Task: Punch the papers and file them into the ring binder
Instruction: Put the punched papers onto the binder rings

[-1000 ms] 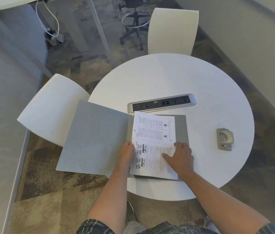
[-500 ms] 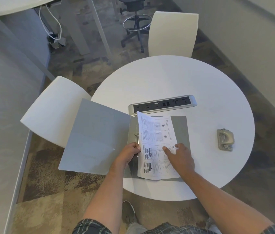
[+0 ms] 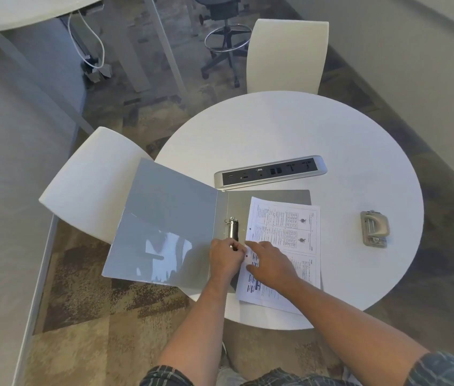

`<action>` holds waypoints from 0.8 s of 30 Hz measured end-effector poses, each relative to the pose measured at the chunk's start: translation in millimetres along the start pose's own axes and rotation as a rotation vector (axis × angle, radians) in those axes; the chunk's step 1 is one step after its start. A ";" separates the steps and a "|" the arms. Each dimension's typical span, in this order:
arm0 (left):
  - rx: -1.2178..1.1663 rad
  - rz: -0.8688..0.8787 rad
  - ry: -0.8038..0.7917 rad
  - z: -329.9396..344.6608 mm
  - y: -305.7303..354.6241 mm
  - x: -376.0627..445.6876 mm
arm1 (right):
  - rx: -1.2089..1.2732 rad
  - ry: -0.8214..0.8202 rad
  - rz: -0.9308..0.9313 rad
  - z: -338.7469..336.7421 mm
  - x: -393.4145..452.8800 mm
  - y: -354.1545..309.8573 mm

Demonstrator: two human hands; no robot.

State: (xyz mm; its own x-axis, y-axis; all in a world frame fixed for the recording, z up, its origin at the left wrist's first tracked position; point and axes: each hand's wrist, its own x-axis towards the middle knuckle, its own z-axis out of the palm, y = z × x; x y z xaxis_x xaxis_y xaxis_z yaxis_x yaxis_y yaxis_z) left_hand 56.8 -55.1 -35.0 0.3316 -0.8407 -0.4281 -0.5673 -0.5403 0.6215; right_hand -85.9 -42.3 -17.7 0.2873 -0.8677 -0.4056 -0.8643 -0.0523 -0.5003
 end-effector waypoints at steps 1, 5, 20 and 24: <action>0.018 0.015 0.025 -1.6 1.1 -2.9 | -0.032 -0.021 -0.005 0.5 -0.8 1.3; 0.064 -0.003 0.155 -6.7 0.1 -11.5 | -0.154 -0.072 -0.019 2.0 -2.3 1.2; 0.085 -0.142 0.190 -13.2 14.2 -11.1 | -0.331 -0.151 -0.029 1.7 0.2 -0.3; 0.124 -0.178 0.146 -19.0 21.0 -8.2 | -0.334 -0.152 -0.032 3.6 1.6 0.0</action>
State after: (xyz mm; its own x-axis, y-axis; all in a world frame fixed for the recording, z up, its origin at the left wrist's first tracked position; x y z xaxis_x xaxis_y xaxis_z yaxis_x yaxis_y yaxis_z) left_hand 56.5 -60.2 -6.0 0.5350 -0.7339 -0.4184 -0.5754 -0.6792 0.4556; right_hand -84.0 -41.9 -21.1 0.3527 -0.7813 -0.5150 -0.9338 -0.2587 -0.2470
